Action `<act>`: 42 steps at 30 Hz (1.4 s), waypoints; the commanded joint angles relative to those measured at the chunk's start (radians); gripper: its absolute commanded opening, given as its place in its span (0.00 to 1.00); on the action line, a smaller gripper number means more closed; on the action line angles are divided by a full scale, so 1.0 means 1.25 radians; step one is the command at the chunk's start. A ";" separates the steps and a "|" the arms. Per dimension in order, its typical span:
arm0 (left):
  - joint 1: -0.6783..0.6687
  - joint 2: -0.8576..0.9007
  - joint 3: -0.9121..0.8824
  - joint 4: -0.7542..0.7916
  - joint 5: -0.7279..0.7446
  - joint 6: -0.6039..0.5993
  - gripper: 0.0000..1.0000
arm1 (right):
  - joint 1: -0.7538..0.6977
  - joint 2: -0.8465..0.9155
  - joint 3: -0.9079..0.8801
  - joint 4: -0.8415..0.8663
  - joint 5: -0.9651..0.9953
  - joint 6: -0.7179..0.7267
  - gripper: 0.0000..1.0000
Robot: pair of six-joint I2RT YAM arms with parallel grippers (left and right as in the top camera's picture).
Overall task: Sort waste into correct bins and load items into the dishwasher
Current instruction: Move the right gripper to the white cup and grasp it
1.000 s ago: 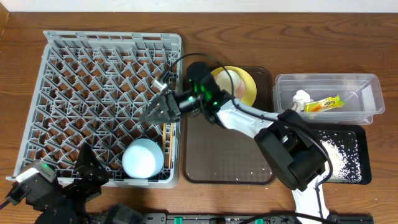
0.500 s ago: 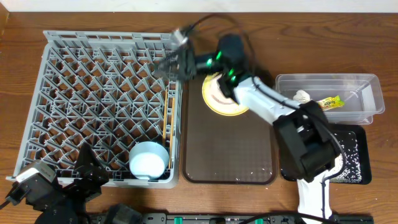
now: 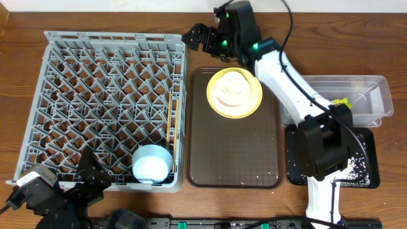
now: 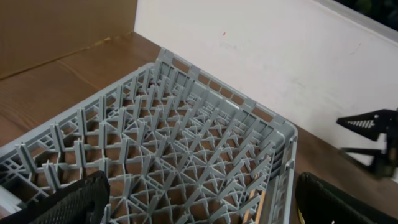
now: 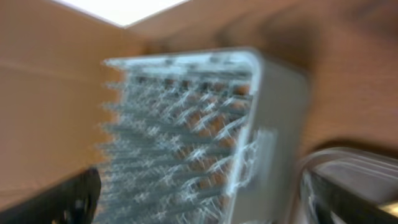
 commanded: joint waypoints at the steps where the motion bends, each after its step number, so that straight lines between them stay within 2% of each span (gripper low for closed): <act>1: 0.004 0.000 0.007 -0.003 -0.012 -0.001 0.96 | 0.007 -0.009 0.176 -0.201 0.222 -0.322 0.99; 5: 0.004 0.000 0.007 -0.003 -0.012 -0.001 0.96 | 0.015 -0.009 0.266 -0.443 0.331 -0.439 0.99; 8: 0.004 0.000 0.007 -0.003 -0.012 -0.001 0.96 | 0.019 -0.006 0.264 -0.563 0.286 -0.490 0.99; 9: 0.004 0.000 0.007 -0.003 -0.012 -0.001 0.96 | 0.021 -0.005 0.258 -0.592 0.268 -0.510 0.96; 11: 0.004 0.000 0.007 -0.003 -0.012 -0.001 0.96 | 0.027 -0.005 0.233 -0.636 0.261 -0.517 0.58; 12: 0.004 0.000 0.007 -0.003 -0.012 -0.001 0.96 | 0.032 -0.005 0.216 -0.643 0.261 -0.516 0.34; 13: 0.004 0.000 0.007 -0.003 -0.012 -0.001 0.96 | 0.037 -0.005 0.202 -0.643 0.262 -0.515 0.21; 14: 0.004 0.000 0.007 -0.003 -0.012 -0.001 0.96 | 0.042 -0.005 0.187 -0.640 0.264 -0.514 0.13; 20: 0.004 0.000 0.007 -0.003 -0.012 -0.001 0.96 | 0.080 -0.005 0.010 -0.505 0.388 -0.469 0.20; 24: 0.004 0.000 0.007 -0.003 -0.012 -0.001 0.96 | 0.085 -0.005 -0.063 -0.446 0.393 -0.463 0.23; 27: 0.004 0.000 0.007 -0.003 -0.012 -0.001 0.96 | 0.085 -0.005 -0.093 -0.426 0.415 -0.453 0.22; 28: 0.004 0.000 0.007 -0.003 -0.012 -0.001 0.96 | 0.085 -0.005 -0.098 -0.425 0.418 -0.453 0.18; 29: 0.004 0.000 0.007 -0.003 -0.012 -0.001 0.96 | 0.085 -0.005 -0.098 -0.425 0.418 -0.453 0.05; 30: 0.004 0.000 0.007 -0.003 -0.012 -0.001 0.96 | 0.085 -0.005 -0.098 -0.422 0.418 -0.454 0.01; 37: 0.004 0.000 0.007 -0.003 -0.012 -0.001 0.96 | 0.084 -0.062 0.031 -0.492 0.408 -0.450 0.01; 42: 0.004 0.000 0.007 -0.003 -0.012 -0.001 0.96 | 0.089 -0.138 0.117 -0.522 0.270 -0.445 0.01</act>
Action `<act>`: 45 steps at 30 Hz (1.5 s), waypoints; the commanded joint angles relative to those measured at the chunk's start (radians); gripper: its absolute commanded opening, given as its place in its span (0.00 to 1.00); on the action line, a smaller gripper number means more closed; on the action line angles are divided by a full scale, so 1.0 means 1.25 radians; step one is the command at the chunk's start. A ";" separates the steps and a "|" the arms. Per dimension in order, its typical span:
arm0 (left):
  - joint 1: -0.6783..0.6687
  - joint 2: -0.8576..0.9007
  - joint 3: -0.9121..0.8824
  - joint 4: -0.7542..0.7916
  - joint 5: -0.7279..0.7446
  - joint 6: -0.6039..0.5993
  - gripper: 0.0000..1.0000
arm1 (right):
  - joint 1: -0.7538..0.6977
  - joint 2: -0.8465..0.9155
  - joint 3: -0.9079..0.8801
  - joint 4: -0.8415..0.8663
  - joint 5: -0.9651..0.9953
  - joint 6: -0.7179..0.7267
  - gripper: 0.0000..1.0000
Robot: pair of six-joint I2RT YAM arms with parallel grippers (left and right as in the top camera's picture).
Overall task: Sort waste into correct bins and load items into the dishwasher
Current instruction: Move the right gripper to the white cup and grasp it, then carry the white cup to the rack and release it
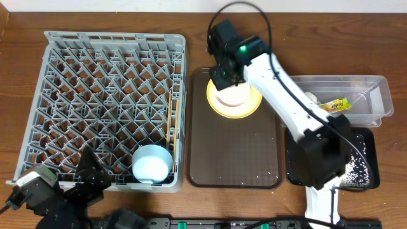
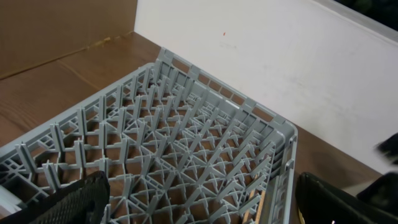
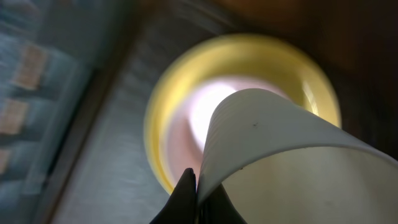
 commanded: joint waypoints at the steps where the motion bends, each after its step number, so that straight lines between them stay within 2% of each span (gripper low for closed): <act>1: 0.004 0.000 0.007 -0.002 -0.013 -0.001 0.96 | 0.009 -0.106 0.054 0.009 -0.151 0.009 0.01; 7: 0.004 0.000 0.007 -0.002 -0.013 -0.001 0.96 | 0.038 -0.098 0.030 0.146 -0.566 0.009 0.01; 13: 0.004 0.000 0.007 -0.002 -0.013 -0.001 0.96 | 0.128 0.016 0.011 0.374 -0.804 0.024 0.01; 19: 0.004 0.000 0.007 -0.002 -0.013 -0.001 0.96 | 0.210 0.162 0.011 0.611 -0.853 0.167 0.01; 26: 0.004 0.000 0.007 -0.002 -0.013 -0.001 0.96 | 0.258 0.266 0.011 0.891 -1.010 0.300 0.01; 32: 0.004 0.000 0.007 -0.002 -0.013 -0.001 0.96 | 0.245 0.268 0.010 0.847 -1.005 0.296 0.01; 38: 0.004 0.000 0.007 -0.002 -0.013 -0.001 0.96 | 0.209 0.268 0.010 0.651 -0.897 0.281 0.01; 41: 0.004 0.000 0.007 -0.002 -0.013 -0.001 0.96 | 0.201 0.268 0.010 0.611 -0.887 0.282 0.01; 45: 0.004 0.000 0.007 -0.002 -0.013 -0.001 0.96 | 0.191 0.267 0.011 0.608 -0.890 0.292 0.10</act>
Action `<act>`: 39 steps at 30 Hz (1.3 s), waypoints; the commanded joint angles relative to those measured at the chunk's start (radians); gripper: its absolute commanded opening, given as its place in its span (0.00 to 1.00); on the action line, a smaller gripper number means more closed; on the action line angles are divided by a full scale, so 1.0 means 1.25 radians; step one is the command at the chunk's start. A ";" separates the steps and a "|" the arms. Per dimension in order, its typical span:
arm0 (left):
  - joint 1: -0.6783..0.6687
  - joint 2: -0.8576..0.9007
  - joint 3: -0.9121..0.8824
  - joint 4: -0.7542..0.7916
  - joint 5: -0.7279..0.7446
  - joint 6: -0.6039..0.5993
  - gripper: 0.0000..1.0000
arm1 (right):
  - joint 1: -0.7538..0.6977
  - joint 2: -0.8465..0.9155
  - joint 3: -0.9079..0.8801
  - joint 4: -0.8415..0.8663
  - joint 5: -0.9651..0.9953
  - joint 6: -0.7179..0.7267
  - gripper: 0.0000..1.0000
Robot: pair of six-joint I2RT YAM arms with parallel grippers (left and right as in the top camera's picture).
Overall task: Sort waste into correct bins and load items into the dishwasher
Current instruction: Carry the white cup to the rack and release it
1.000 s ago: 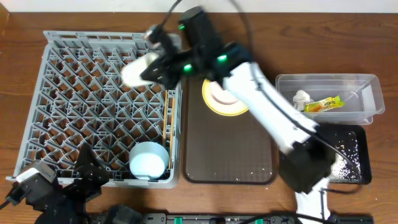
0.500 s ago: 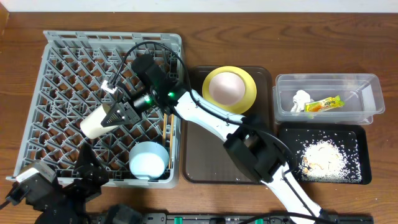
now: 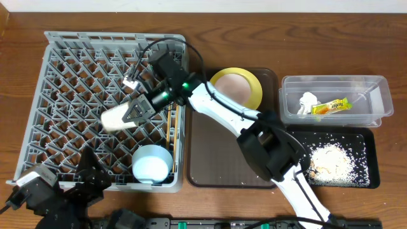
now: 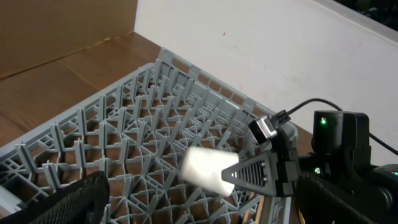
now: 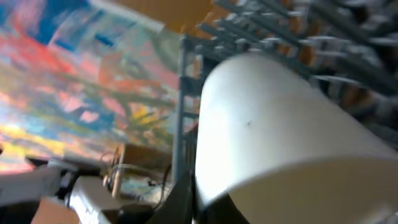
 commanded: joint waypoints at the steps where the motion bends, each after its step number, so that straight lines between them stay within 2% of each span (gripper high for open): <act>1: 0.004 0.000 0.007 -0.002 -0.012 -0.001 0.96 | -0.012 0.004 -0.004 -0.009 0.036 0.015 0.12; 8: 0.004 0.000 0.007 -0.002 -0.012 -0.001 0.96 | -0.033 0.003 -0.004 -0.018 0.000 0.018 0.26; 14: 0.004 0.000 0.007 -0.002 -0.012 -0.001 0.97 | -0.055 -0.040 -0.004 -0.046 0.017 0.017 0.30; 17: 0.004 0.000 0.007 -0.002 -0.012 -0.001 0.96 | -0.059 -0.062 -0.004 -0.124 0.073 0.015 0.34; 22: 0.004 0.000 0.007 -0.002 -0.012 -0.001 0.96 | -0.074 -0.084 -0.004 -0.271 0.172 -0.057 0.35; 27: 0.004 0.000 0.007 -0.002 -0.012 -0.001 0.96 | -0.114 -0.133 -0.004 -0.344 0.226 -0.108 0.36; 30: 0.004 0.000 0.007 -0.002 -0.012 -0.001 0.96 | -0.143 -0.182 -0.004 -0.399 0.320 -0.137 0.38; 31: 0.004 0.000 0.007 -0.002 -0.012 -0.001 0.96 | -0.165 -0.219 -0.004 -0.455 0.436 -0.162 0.40; 34: 0.004 0.000 0.007 -0.002 -0.012 -0.001 0.96 | -0.194 -0.256 -0.004 -0.545 0.642 -0.180 0.47; 39: 0.004 0.000 0.007 -0.002 -0.012 -0.001 0.96 | -0.222 -0.255 -0.006 -0.672 0.855 -0.187 0.50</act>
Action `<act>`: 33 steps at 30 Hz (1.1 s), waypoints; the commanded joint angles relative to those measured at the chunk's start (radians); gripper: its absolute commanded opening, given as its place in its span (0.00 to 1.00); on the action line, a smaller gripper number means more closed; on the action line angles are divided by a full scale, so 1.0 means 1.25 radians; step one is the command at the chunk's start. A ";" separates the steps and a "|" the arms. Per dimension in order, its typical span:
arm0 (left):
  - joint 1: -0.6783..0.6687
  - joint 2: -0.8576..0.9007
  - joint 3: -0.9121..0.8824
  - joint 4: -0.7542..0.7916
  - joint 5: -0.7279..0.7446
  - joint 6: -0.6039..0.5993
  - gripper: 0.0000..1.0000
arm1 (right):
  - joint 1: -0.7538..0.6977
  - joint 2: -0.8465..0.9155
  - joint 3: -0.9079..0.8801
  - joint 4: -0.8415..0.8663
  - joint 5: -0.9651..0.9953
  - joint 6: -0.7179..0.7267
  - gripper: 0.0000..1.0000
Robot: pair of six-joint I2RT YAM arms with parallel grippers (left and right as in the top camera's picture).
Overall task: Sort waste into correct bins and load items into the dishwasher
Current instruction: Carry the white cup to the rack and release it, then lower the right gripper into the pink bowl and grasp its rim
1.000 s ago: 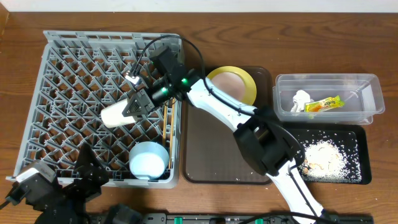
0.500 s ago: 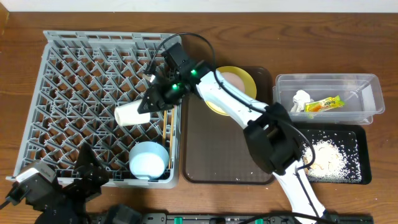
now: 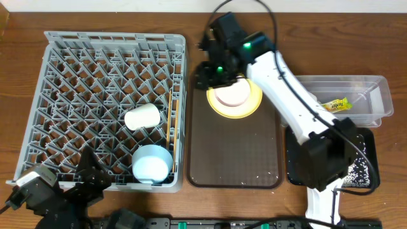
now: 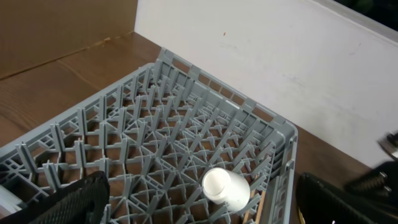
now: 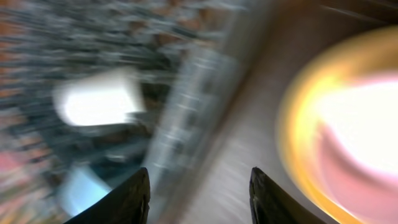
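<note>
A white cup [image 3: 142, 117] lies on its side in the grey dish rack [image 3: 51, 76], also seen in the left wrist view [image 4: 226, 188]. A pale blue bowl [image 3: 151, 163] sits in the rack's near right corner. A yellow plate [image 3: 234, 97] with a pink bowl in it rests on the brown tray [image 3: 234, 146]. My right gripper [image 3: 211, 69] hangs open over the tray's far left corner, beside the plate, holding nothing. My left gripper [image 3: 89, 173] is open and empty at the rack's near edge.
A clear plastic bin [image 3: 343, 98] with wrappers stands at the right. A black tray [image 3: 353, 166] with white crumbs lies in front of it. Wooden chopsticks [image 3: 169, 127] stand along the rack's right wall. The right wrist view is motion-blurred.
My right gripper has let go of the white cup, which now lies in the rack. The gripper has moved right, from over the rack to the tray's far left corner, and is open.
My right gripper was open behind the tray, the cup standing on the yellow plate. Then it was shut on the cup at the plate. Then it held the cup over the rack. Now the cup lies in the rack and the gripper is back by the plate.
</note>
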 commanded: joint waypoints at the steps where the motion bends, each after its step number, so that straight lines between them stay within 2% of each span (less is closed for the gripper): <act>1: 0.004 0.000 0.007 -0.002 -0.012 -0.001 0.96 | -0.007 0.017 -0.007 -0.039 0.223 -0.040 0.50; 5: 0.004 0.000 0.007 -0.002 -0.012 -0.001 0.97 | 0.004 0.054 -0.035 -0.024 0.242 -0.066 0.52; 17: 0.004 0.000 0.007 -0.002 -0.012 -0.001 0.96 | 0.010 0.073 -0.188 0.134 0.264 -0.065 0.49; 25: 0.004 0.000 0.007 -0.002 -0.012 -0.001 0.96 | 0.013 0.071 -0.240 0.179 0.264 -0.065 0.19; 33: 0.004 0.000 0.007 -0.002 -0.012 -0.001 0.97 | -0.002 0.031 -0.211 0.156 0.264 -0.066 0.21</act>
